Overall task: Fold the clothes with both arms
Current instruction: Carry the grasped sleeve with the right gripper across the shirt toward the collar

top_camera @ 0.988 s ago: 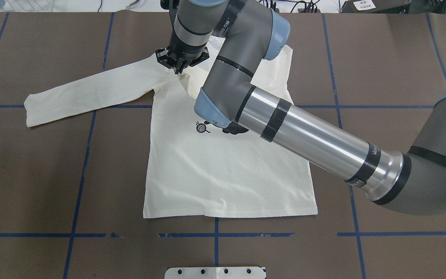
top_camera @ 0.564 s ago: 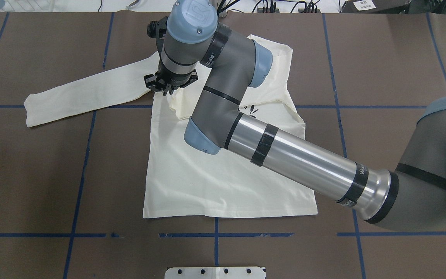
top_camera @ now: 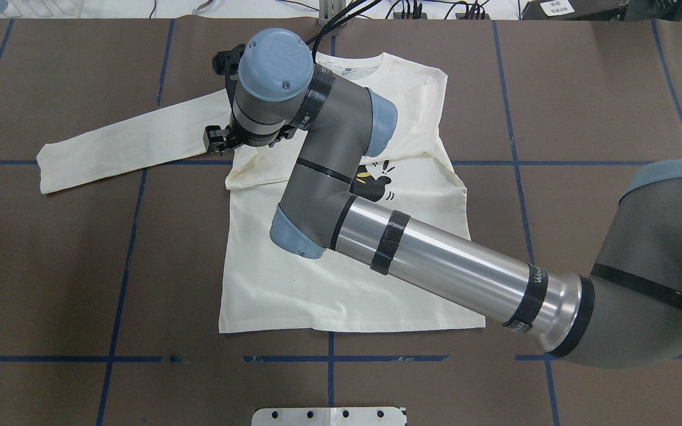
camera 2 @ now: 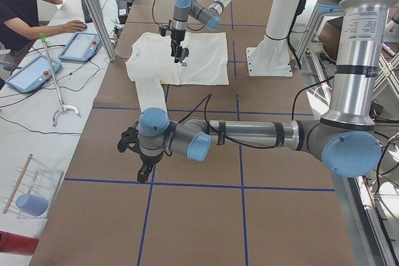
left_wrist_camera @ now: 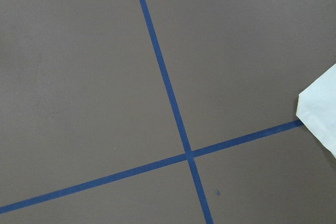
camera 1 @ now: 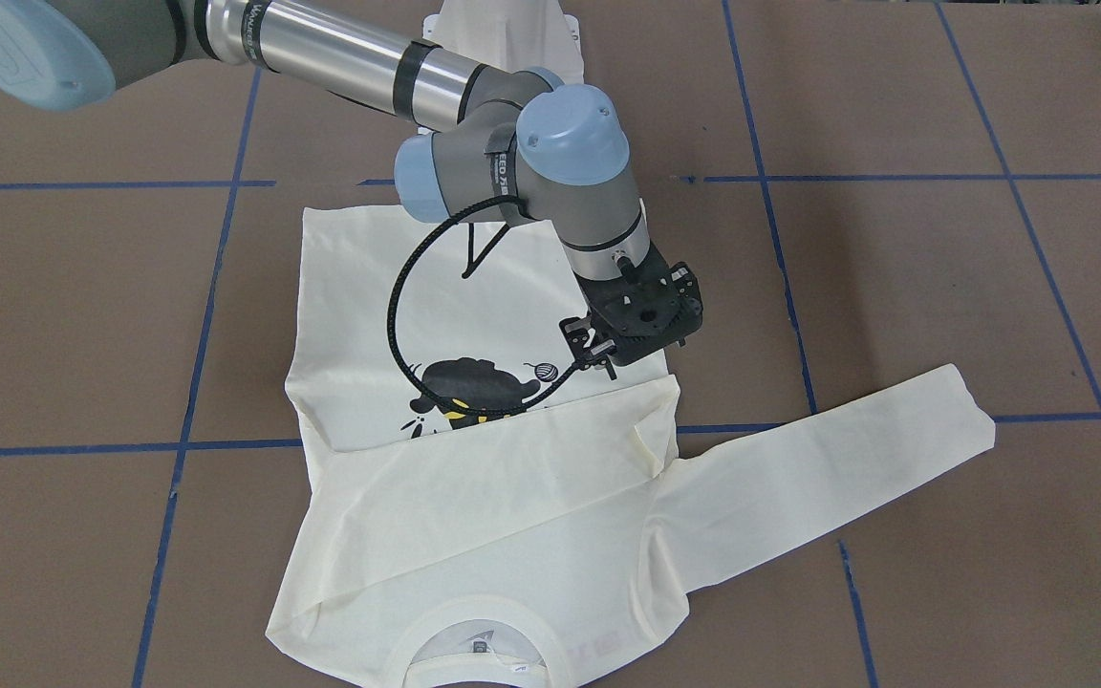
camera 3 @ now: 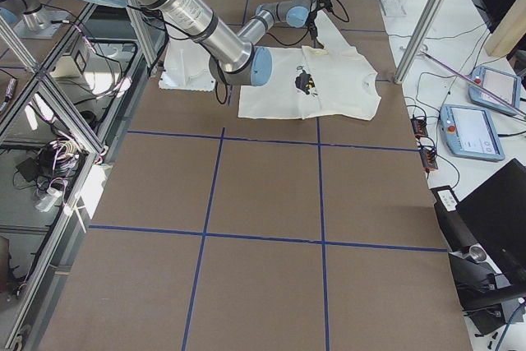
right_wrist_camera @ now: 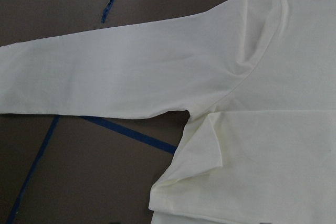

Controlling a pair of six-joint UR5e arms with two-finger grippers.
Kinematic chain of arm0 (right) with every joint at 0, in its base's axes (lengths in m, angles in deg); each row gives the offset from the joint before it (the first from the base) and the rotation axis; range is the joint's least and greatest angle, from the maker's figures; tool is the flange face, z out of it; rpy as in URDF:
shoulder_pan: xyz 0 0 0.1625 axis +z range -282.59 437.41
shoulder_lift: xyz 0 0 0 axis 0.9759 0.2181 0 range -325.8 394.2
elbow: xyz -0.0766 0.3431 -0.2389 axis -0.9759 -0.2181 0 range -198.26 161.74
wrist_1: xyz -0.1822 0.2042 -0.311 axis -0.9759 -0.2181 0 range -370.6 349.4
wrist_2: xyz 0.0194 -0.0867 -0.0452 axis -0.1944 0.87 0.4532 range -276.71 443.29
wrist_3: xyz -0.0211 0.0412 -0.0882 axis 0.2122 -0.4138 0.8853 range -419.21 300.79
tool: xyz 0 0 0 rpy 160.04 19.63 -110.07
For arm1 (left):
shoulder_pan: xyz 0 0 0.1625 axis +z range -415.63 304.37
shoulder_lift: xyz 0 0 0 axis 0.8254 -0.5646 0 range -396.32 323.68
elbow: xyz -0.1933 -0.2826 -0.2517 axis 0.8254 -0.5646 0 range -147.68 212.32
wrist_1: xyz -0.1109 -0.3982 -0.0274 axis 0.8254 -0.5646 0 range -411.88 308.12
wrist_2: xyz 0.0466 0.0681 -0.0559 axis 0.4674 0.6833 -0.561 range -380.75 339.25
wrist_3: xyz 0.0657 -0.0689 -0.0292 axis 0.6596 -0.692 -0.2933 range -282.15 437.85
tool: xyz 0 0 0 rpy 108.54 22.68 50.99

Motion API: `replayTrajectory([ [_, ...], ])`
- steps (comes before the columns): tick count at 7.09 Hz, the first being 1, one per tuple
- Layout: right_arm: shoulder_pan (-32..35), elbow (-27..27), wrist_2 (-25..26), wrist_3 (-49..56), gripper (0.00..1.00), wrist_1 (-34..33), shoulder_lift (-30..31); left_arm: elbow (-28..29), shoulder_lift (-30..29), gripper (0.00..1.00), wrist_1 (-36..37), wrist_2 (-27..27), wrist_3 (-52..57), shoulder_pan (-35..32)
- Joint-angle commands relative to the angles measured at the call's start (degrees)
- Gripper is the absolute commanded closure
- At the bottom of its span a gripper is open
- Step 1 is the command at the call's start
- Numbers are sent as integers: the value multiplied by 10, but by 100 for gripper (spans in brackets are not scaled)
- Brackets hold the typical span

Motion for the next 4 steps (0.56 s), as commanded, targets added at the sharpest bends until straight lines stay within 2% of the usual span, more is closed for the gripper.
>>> replayTrajectory([
  [1, 4, 16, -1, -33, 0, -80, 5, 0, 0, 0, -72, 4, -145, 57],
  [2, 28, 45, -6, -24, 0, -159, 18, 3, 2, 0, -121, 7, -270, 97],
  [3, 53, 87, -8, -21, 0, -216, 58, 0, 14, 0, -192, 28, -356, 113],
  [4, 90, 149, -30, -7, 0, -242, 129, 0, 30, 0, -274, 80, -461, 172],
])
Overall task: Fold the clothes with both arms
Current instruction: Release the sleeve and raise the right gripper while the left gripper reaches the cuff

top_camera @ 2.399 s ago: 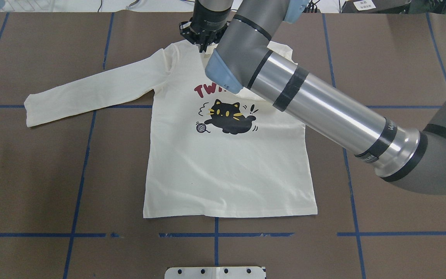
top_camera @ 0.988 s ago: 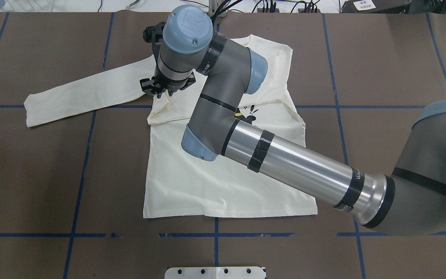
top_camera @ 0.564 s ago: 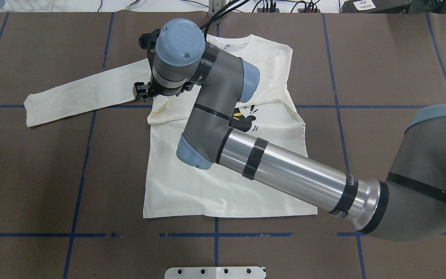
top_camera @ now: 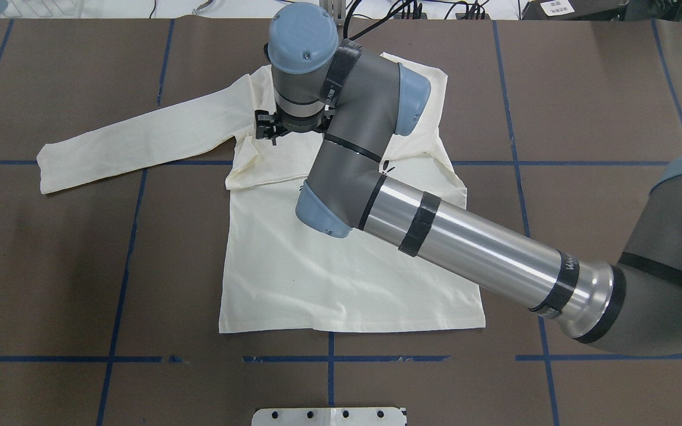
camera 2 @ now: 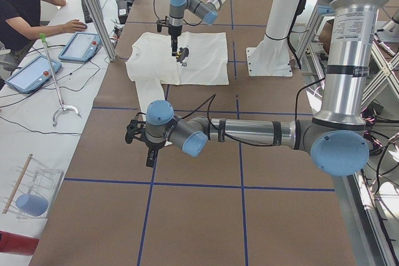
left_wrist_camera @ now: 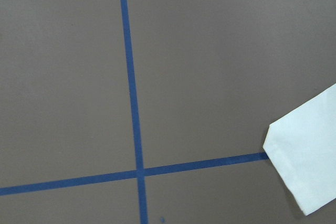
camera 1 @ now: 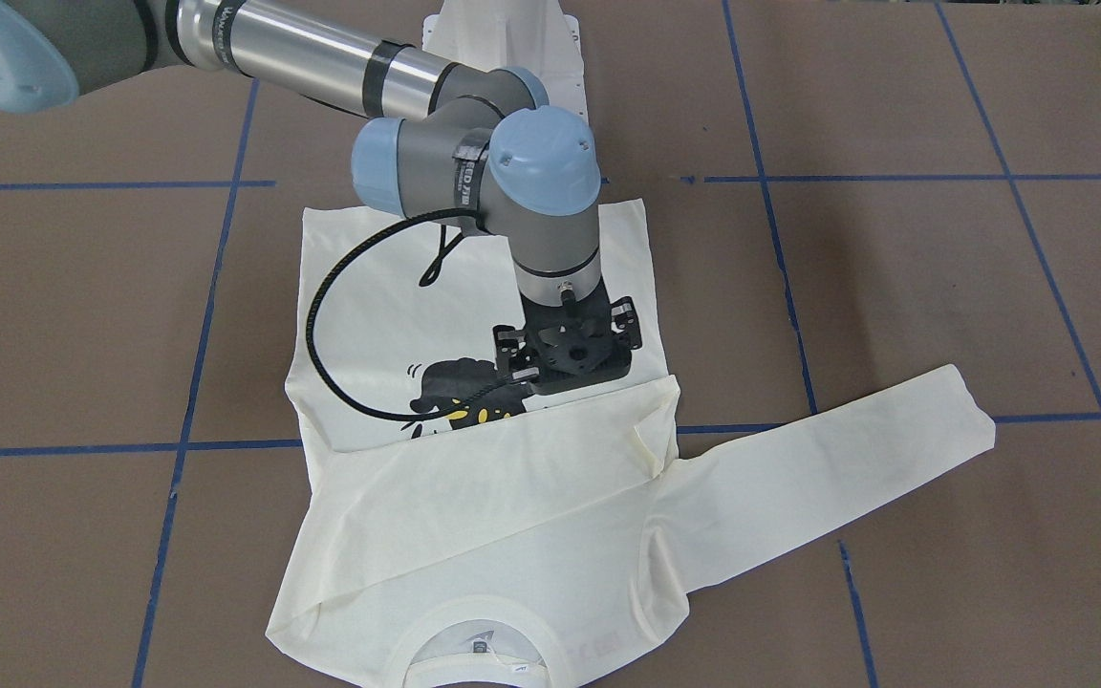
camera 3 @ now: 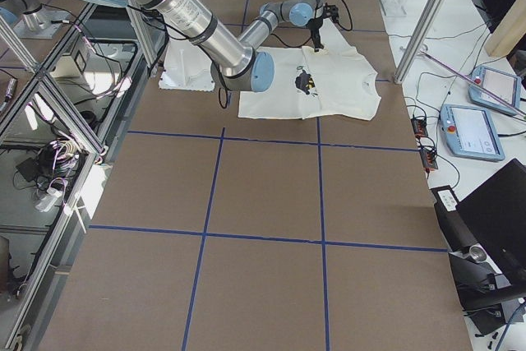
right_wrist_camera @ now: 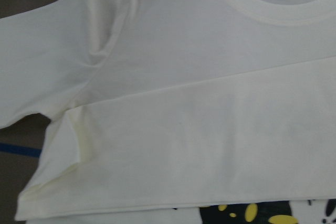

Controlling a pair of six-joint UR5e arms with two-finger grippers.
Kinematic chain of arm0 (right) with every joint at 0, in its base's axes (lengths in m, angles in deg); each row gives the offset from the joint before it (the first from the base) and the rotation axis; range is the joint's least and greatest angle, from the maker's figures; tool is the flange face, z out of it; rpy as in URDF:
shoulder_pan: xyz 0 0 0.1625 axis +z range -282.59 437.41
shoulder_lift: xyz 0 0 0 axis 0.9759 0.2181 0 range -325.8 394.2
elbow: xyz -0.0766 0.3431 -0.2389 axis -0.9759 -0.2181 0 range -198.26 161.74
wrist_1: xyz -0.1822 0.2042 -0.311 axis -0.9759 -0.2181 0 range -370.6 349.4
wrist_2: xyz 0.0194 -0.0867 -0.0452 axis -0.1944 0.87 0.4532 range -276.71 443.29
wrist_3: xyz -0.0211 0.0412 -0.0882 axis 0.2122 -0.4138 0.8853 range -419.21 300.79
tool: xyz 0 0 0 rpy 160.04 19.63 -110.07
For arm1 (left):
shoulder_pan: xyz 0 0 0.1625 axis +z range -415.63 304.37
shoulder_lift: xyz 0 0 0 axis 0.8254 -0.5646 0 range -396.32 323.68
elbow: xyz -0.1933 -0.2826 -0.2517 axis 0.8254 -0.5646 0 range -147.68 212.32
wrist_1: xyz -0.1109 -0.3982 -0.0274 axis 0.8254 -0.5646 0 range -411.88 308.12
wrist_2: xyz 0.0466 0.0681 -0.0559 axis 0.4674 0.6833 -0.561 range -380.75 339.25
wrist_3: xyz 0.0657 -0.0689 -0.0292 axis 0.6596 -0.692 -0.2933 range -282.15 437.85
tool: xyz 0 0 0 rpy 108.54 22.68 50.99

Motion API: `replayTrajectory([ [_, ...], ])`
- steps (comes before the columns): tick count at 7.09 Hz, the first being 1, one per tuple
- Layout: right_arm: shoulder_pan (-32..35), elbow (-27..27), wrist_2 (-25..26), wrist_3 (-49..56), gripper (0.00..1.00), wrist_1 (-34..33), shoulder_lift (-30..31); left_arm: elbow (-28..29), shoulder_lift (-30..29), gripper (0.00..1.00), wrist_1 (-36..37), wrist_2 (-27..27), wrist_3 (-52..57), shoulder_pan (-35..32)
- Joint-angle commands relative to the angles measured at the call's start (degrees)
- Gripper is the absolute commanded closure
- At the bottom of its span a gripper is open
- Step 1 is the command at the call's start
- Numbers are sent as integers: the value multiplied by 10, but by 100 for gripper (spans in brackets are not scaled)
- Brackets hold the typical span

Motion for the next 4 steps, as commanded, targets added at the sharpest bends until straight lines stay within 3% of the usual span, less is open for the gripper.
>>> replayTrajectory([
  [1, 79, 116, -50, 61, 0, -56, 133, -2, 21, 0, -136, 115, -248, 121],
  [2, 122, 155, -85, 130, 0, -57, 193, -4, 20, 0, -139, 137, -299, 167],
  [4, 195, 175, -158, 224, 0, -49, 279, 0, 13, 0, -133, 203, -326, 205],
])
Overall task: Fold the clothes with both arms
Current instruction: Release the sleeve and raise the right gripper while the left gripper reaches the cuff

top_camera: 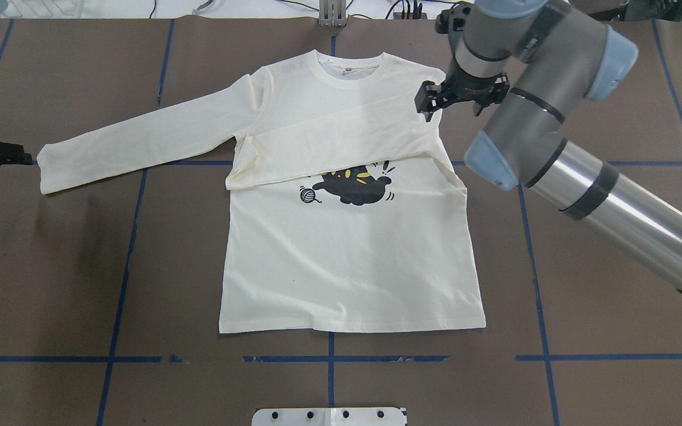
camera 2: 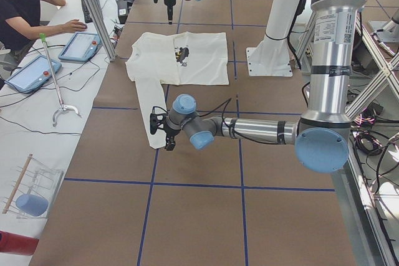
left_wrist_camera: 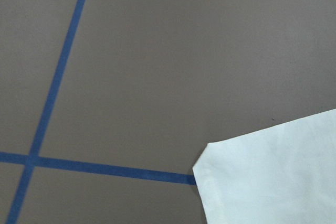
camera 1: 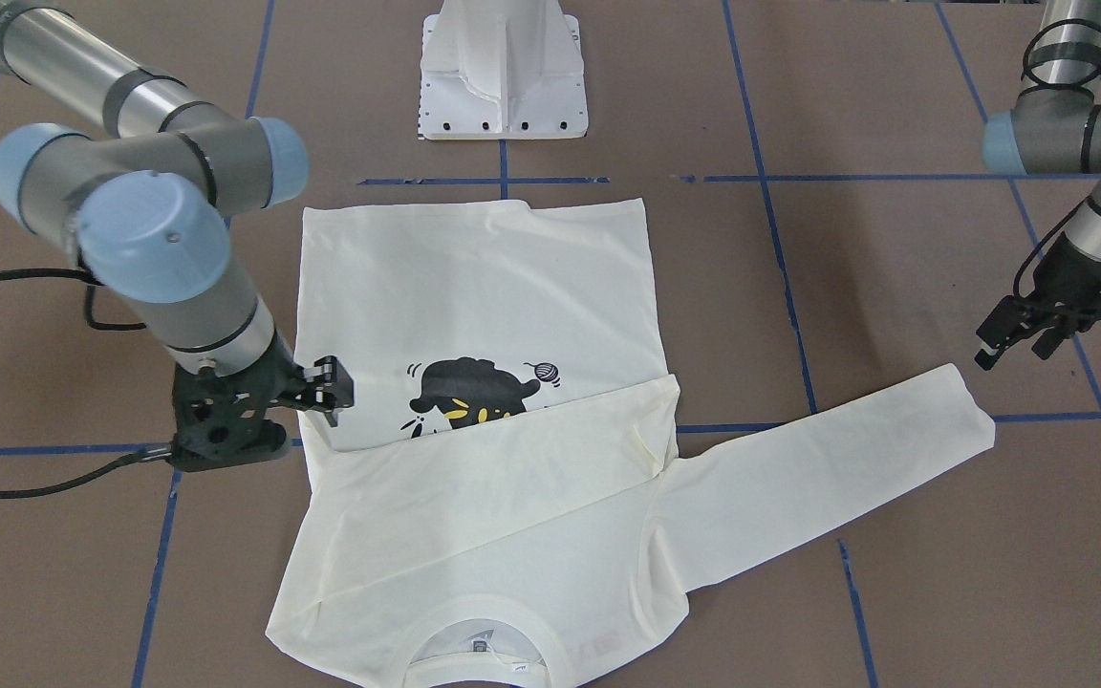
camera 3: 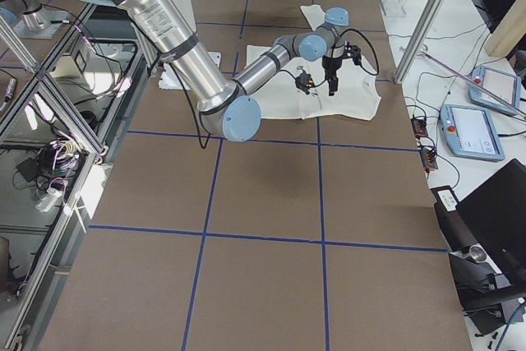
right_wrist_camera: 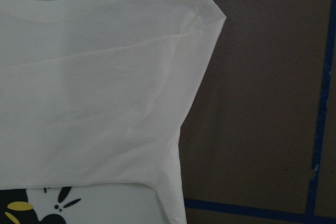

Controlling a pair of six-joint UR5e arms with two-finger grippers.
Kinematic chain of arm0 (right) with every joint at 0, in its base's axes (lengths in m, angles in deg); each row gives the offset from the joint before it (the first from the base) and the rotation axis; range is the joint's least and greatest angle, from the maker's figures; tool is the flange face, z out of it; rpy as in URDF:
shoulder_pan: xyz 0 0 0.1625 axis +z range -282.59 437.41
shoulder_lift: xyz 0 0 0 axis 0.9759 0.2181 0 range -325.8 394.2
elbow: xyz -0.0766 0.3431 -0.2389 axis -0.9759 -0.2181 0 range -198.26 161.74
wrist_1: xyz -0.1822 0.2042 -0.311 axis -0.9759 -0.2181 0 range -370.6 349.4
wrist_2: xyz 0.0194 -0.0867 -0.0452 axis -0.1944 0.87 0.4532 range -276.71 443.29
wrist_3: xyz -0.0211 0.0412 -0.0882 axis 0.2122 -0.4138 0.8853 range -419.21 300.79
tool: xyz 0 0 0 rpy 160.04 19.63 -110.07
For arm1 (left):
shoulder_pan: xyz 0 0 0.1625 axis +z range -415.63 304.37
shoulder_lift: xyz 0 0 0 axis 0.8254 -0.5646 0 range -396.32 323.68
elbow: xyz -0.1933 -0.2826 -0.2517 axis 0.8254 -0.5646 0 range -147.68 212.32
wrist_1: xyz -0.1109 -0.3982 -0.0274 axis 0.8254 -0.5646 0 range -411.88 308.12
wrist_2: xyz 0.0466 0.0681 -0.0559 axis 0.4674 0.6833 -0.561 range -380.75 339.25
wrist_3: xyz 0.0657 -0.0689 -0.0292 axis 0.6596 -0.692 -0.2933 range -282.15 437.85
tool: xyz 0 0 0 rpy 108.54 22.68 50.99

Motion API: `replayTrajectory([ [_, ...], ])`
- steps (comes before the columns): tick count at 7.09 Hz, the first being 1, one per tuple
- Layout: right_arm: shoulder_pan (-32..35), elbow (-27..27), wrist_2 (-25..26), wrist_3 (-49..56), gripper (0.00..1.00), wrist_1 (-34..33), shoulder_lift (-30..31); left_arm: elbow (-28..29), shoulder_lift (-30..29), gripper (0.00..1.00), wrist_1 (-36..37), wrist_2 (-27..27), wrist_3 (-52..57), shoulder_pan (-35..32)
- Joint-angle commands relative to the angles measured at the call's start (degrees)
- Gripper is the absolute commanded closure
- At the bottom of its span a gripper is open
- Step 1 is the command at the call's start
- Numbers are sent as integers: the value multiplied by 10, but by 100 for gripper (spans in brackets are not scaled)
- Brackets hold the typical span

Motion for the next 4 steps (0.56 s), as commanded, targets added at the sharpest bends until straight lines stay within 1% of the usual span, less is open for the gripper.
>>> replayTrajectory([
  [1, 79, 18, -71, 105, 0, 2, 76, 7, -7, 0, 1, 52, -20, 30],
  [2, 97, 19, -85, 123, 0, 3, 100, 23, -24, 0, 2, 55, -20, 35],
  [3, 108, 18, -87, 135, 0, 2, 108, 49, -39, 0, 1, 72, -19, 39],
  [4, 113, 19, -87, 137, 0, 3, 115, 65, -51, 0, 1, 73, -18, 43],
])
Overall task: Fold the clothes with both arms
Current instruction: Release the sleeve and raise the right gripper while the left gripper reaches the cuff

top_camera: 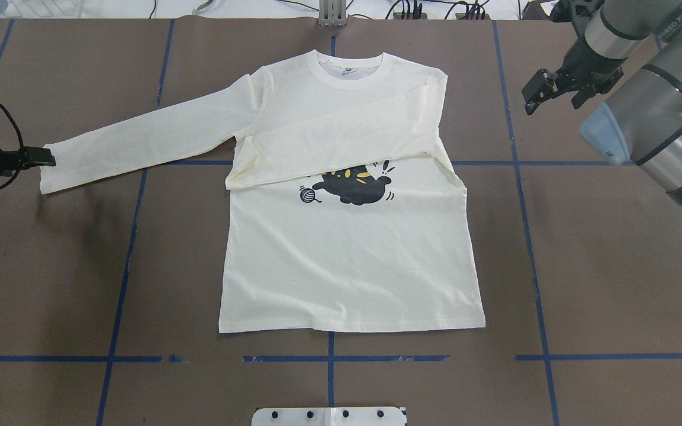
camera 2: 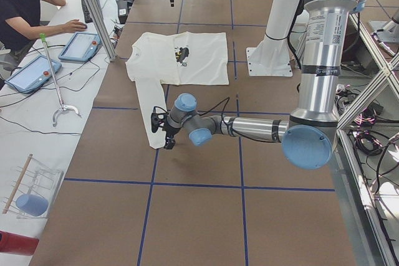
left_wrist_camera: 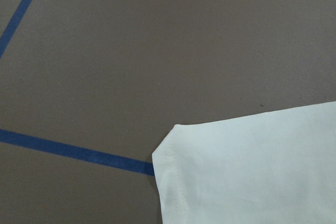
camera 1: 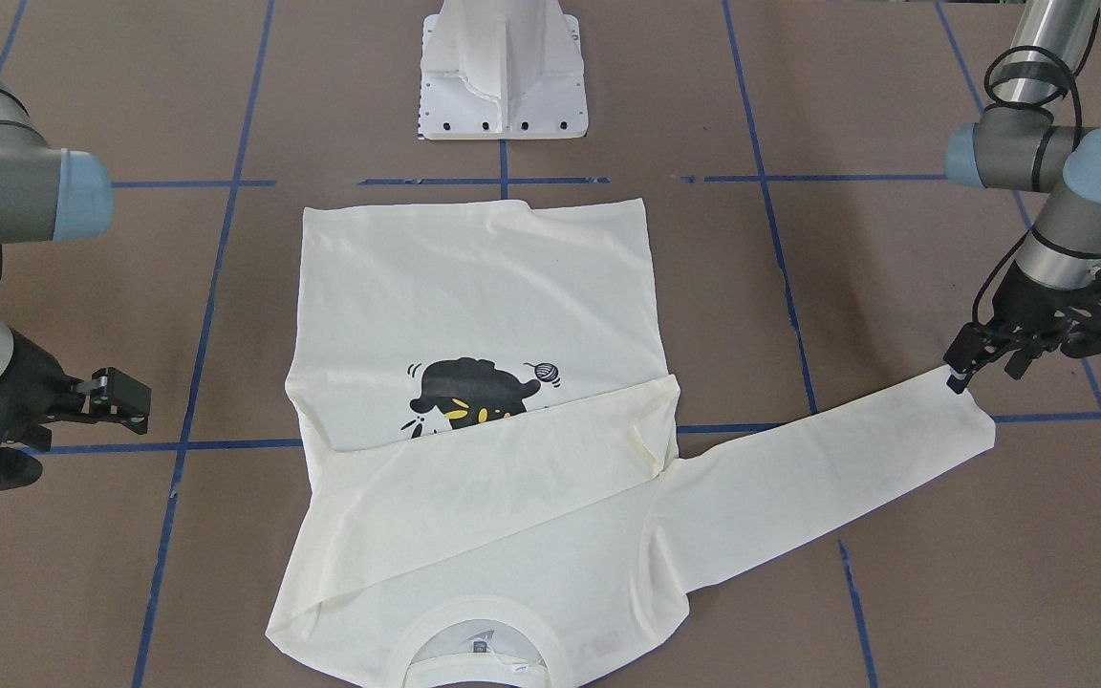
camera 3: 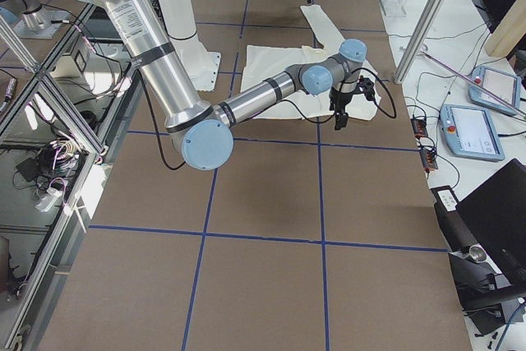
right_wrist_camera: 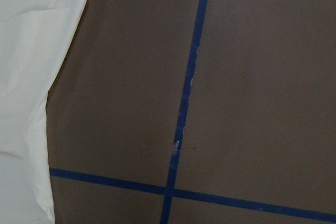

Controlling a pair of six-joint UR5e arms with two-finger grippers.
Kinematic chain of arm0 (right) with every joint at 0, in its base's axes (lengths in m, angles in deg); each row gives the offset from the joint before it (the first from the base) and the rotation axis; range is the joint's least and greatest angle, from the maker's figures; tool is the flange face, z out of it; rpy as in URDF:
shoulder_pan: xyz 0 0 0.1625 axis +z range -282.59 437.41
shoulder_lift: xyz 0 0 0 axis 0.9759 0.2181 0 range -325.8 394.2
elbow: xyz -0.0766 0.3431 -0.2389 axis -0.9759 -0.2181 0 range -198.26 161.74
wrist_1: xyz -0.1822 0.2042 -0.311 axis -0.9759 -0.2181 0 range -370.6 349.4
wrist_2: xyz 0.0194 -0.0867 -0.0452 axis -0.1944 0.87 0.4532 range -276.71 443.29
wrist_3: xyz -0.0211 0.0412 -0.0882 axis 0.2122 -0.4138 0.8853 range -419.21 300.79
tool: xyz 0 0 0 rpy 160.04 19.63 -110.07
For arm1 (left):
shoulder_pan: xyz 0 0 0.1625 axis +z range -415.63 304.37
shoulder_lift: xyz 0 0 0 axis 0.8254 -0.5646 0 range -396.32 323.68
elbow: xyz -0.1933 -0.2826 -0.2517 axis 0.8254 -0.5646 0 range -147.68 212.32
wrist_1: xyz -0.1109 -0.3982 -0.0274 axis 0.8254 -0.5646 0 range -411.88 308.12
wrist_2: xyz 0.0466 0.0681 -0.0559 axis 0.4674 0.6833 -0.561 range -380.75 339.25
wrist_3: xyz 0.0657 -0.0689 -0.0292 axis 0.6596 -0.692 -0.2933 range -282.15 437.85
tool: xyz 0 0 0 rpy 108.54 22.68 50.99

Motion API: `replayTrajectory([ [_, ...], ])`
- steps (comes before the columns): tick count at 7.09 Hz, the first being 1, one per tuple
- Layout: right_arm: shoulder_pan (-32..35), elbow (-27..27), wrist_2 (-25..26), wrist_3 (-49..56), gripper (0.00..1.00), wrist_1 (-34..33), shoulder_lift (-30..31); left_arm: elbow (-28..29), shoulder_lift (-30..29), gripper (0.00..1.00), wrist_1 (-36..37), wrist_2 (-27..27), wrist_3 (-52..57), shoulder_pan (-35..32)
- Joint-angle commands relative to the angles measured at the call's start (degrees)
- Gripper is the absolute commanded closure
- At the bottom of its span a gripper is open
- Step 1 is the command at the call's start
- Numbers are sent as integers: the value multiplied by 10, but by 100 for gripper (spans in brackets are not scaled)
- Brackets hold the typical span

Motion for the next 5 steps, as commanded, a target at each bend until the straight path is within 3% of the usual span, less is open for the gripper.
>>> replayTrajectory([
  [1, 13, 2, -8, 12, 0, 0, 12, 29, -18, 1, 0, 9, 1, 7],
  [5, 18, 4, -20, 12, 0, 0, 13, 39, -18, 4, 0, 10, 2, 24],
])
